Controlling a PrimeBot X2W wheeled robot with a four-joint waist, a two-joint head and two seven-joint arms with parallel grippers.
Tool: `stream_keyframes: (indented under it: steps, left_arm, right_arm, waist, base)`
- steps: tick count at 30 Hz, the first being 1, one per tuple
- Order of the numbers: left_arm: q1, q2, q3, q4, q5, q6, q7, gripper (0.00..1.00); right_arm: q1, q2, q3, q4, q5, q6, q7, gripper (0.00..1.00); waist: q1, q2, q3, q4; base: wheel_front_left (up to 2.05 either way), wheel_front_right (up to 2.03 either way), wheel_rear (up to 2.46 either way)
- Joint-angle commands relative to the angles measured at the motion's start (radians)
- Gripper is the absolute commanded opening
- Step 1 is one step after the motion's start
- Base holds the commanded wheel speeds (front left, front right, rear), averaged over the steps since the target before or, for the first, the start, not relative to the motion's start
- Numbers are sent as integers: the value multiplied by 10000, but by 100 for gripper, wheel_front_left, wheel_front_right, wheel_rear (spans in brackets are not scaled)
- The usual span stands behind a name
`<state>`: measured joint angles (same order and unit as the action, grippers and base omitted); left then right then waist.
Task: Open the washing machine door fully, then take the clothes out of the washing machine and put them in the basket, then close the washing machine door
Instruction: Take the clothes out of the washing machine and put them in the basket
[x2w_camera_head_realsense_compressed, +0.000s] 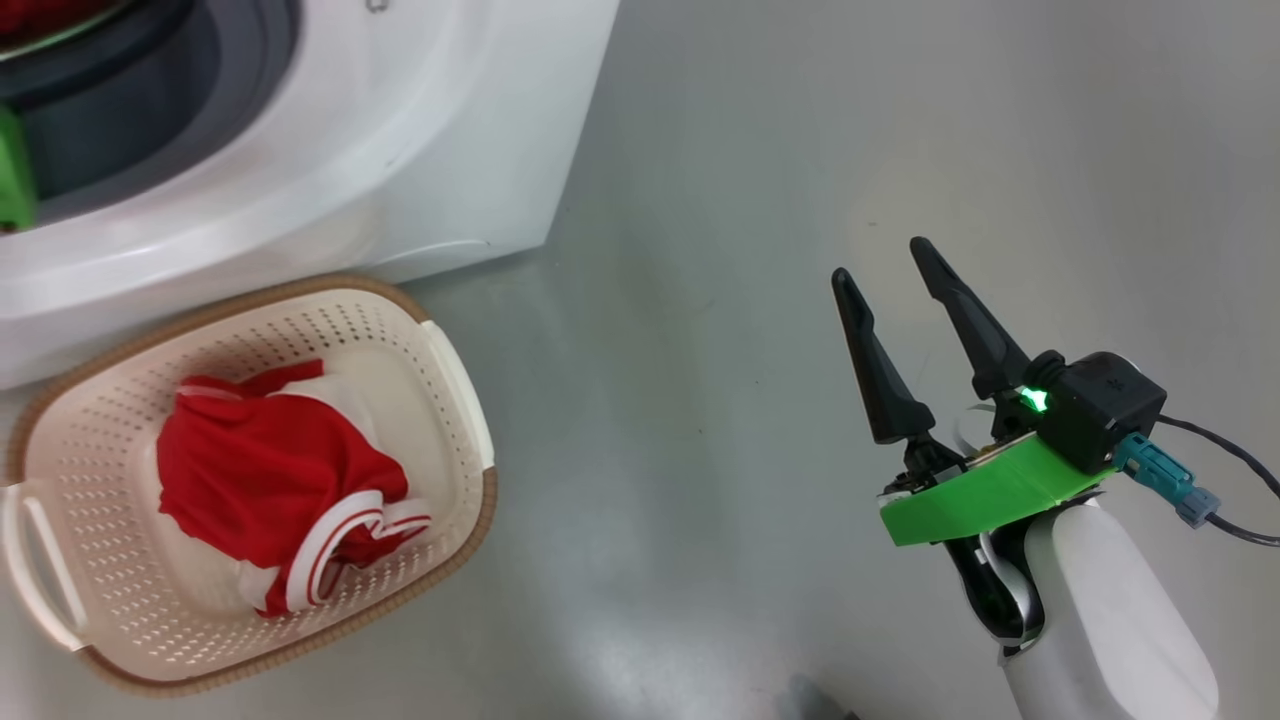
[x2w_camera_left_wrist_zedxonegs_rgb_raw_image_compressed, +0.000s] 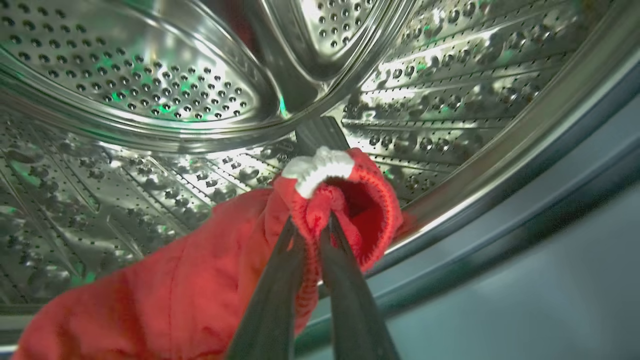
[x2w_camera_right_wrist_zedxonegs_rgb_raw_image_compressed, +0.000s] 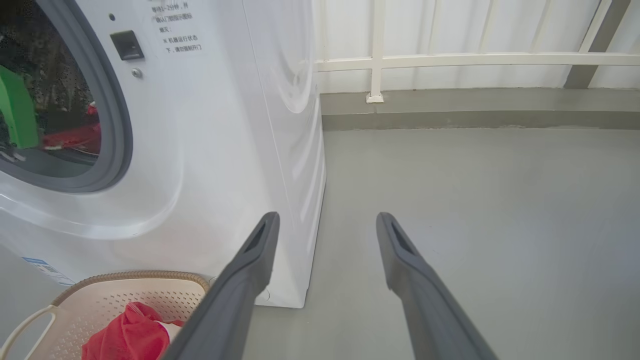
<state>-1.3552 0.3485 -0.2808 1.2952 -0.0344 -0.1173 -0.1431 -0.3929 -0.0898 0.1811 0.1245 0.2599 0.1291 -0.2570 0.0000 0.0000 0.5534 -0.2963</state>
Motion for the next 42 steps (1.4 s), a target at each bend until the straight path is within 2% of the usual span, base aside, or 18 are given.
stream_keyframes:
  steps: [1, 9, 14, 19, 20, 21, 24, 33, 42]
  left_arm:
    - [228, 314, 148, -191, -143, 74, -400, 0]
    - [1378, -133, 779, -900, -1095, 8, -1167, 0]
    - [2694, -316, 1464, -2950, -1699, 52, -1182, 0]
    - [4016, -492, 1926, -4677, -1885, 98, -1184, 0]
    - [4659, -596, 2156, -5509, -1939, 93, -1184, 0]
    - [4659, -596, 2156, -5509, -1939, 93, -1184, 0]
    - [5527, -816, 2595, -6737, -2068, 84, -1185, 0]
    - [8083, -1521, 3610, -10615, -1860, 101, -1185, 0]
    - [9916, -2224, 4114, -14032, -1523, 83, -1186, 0]
  right_arm:
    - [201, -64, 133, -218, 144, 16, -48, 100]
    - [544, -336, -33, -211, 58, 16, -48, 100]
    - [791, -519, -189, -235, 36, 16, -48, 100]
    - [994, -609, -307, -250, 11, 16, -48, 100]
    - [1077, -646, -347, -266, 6, 16, -48, 100]
    - [1077, -646, -347, -266, 6, 16, -48, 100]
    - [1206, -712, -414, -277, -5, 16, -48, 100]
    - [1478, -811, -502, -295, -8, 16, -48, 100]
    - [1579, -851, -596, -361, -16, 16, -48, 100]
  waist:
    - [0, 0, -268, 205]
    - [0, 0, -1042, 638]
    - [0, 0, -1414, 926]
    - [0, 0, -1696, 1142]
    - [0, 0, -1803, 1223]
    - [0, 0, -1803, 1223]
    - [0, 0, -1959, 1356]
    - [0, 0, -2288, 1551]
    - [0, 0, -2244, 1731]
  base:
    - [0, 0, 0]
    - [0, 0, 0]
    - [0, 0, 0]
    - [0, 0, 0]
    - [0, 0, 0]
    - [0, 0, 0]
    - [0, 0, 0]
    - [0, 0, 0]
    - [0, 0, 0]
